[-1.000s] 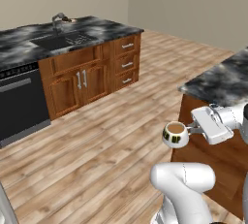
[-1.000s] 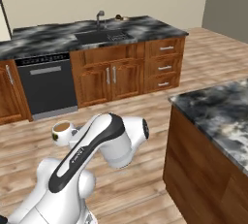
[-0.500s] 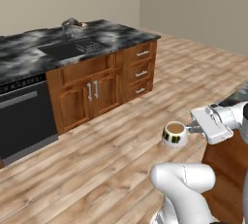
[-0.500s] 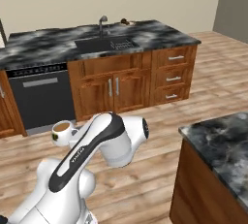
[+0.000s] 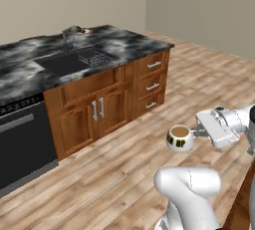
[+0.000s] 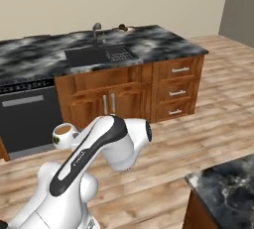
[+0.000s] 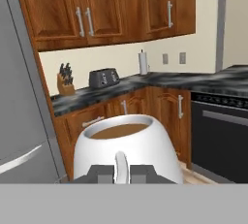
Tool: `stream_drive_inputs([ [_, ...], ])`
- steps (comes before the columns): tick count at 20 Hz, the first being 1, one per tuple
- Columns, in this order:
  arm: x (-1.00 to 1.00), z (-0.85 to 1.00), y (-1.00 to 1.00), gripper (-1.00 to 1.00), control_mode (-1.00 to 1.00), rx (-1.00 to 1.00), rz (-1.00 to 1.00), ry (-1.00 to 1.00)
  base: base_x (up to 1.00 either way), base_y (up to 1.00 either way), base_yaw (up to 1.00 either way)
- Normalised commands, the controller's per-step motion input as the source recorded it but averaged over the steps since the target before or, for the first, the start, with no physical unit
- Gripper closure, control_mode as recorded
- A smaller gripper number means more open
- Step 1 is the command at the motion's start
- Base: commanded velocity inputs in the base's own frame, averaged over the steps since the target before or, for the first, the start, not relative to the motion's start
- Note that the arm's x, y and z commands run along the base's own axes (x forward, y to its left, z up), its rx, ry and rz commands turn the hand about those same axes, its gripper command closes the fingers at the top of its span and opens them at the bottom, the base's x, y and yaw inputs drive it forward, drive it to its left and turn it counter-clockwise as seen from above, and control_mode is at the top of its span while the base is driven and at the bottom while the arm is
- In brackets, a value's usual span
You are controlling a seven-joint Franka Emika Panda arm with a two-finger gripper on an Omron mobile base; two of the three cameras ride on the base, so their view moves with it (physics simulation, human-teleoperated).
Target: Pick up the brewed coffee from the coffee machine and place it next to the breakfast plate on the dining counter.
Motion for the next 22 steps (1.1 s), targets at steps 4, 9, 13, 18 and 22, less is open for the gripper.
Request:
stream_drive_inputs([
  [4,0.0,0.0,0.0,1.0,1.0,0.0,0.0,0.0,1.0,-0.16,-0.15],
  [9,0.0,0.0,0.0,1.0,1.0,0.0,0.0,0.0,1.0,-0.21,-0.24],
  [13,0.0,0.0,0.0,1.0,1.0,0.0,0.0,0.0,1.0,-0.21,-0.28],
  [18,0.0,0.0,0.0,1.0,1.0,0.0,0.0,0.0,1.0,-0.16,-0.29],
  [22,0.0,0.0,0.0,1.0,1.0,0.0,0.0,0.0,1.0,-0.03,-0.3],
])
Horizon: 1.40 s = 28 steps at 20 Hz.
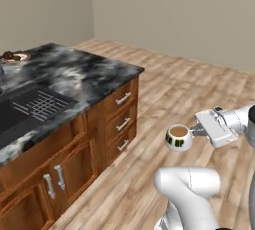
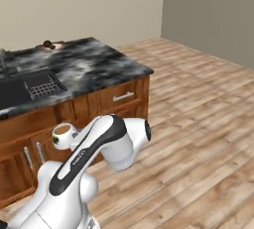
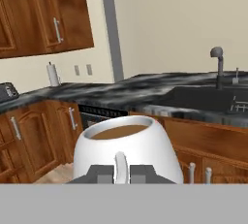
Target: Pick up the brewed coffee from the coffee machine and place it next to the breakfast plate on the dining counter.
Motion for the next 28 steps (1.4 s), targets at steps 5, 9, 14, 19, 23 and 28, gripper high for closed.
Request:
stream_drive_inputs([
  [5,0.0,0.0,0.0,1.0,1.0,0.0,0.0,0.0,1.0,-0.02,-0.32],
  [9,0.0,0.0,0.0,1.0,1.0,0.0,0.0,0.0,1.0,-0.02,-0.31],
  [14,0.0,0.0,0.0,1.0,1.0,0.0,0.0,0.0,1.0,0.0,-0.29],
  [19,0.0,0.0,0.0,1.0,1.0,0.0,0.0,0.0,1.0,0.0,-0.24],
  [23,0.0,0.0,0.0,1.0,1.0,0.0,0.0,0.0,1.0,0.0,-0.18],
  [28,0.0,0.0,0.0,1.0,1.0,0.0,0.0,0.0,1.0,0.0,-0.08],
])
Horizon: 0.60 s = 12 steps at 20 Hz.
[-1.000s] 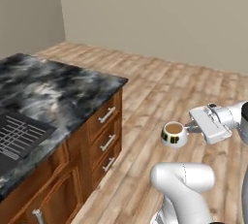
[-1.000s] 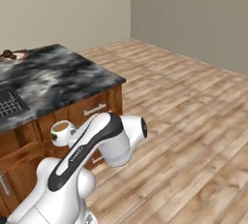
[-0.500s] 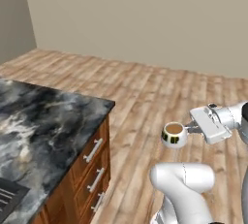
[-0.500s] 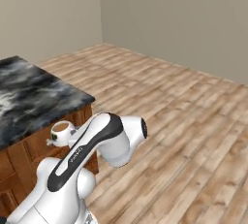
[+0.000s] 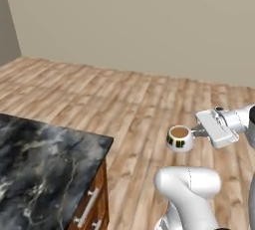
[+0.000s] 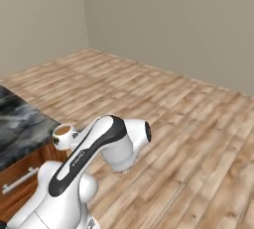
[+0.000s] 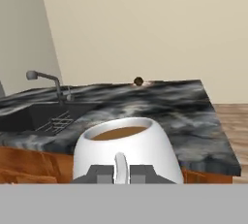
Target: Pick up the brewed coffee from the coffee machine and place it next to the breakfast plate on the dining counter.
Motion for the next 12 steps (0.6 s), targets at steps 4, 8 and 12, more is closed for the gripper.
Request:
stream_drive_inputs([
  [4,0.0,0.0,0.0,1.0,1.0,0.0,0.0,0.0,1.0,-0.16,0.05],
  [8,0.0,0.0,0.0,1.0,1.0,0.0,0.0,0.0,1.0,-0.18,0.22],
  [12,0.0,0.0,0.0,1.0,1.0,0.0,0.0,0.0,1.0,-0.05,0.44],
])
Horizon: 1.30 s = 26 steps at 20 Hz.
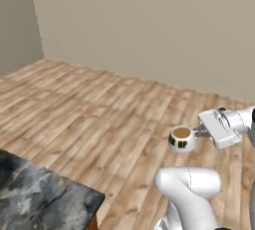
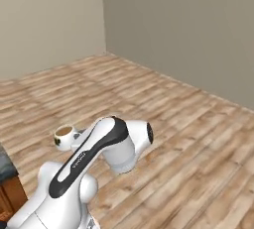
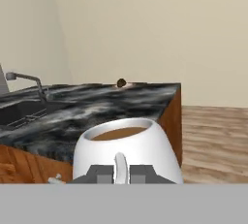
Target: Pick up the brewed coffee from the coffee machine and place it next to the breakfast plate on the dining counter.
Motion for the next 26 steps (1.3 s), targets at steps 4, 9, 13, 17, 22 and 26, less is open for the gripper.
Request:
stream_drive_inputs([
  [4,0.0,0.0,0.0,1.0,1.0,0.0,0.0,0.0,1.0,0.0,0.55],
  [9,0.0,0.0,0.0,1.0,1.0,0.0,0.0,0.0,1.0,-0.03,0.54],
  [13,0.0,0.0,0.0,1.0,1.0,0.0,0.0,0.0,1.0,-0.11,0.54],
  [17,0.0,0.0,0.0,1.0,1.0,0.0,0.0,0.0,1.0,-0.13,0.54],
  [22,0.0,0.0,0.0,1.0,1.0,0.0,0.0,0.0,1.0,-0.24,0.52],
  [26,0.0,0.0,0.0,1.0,1.0,0.0,0.0,0.0,1.0,-0.34,0.48],
])
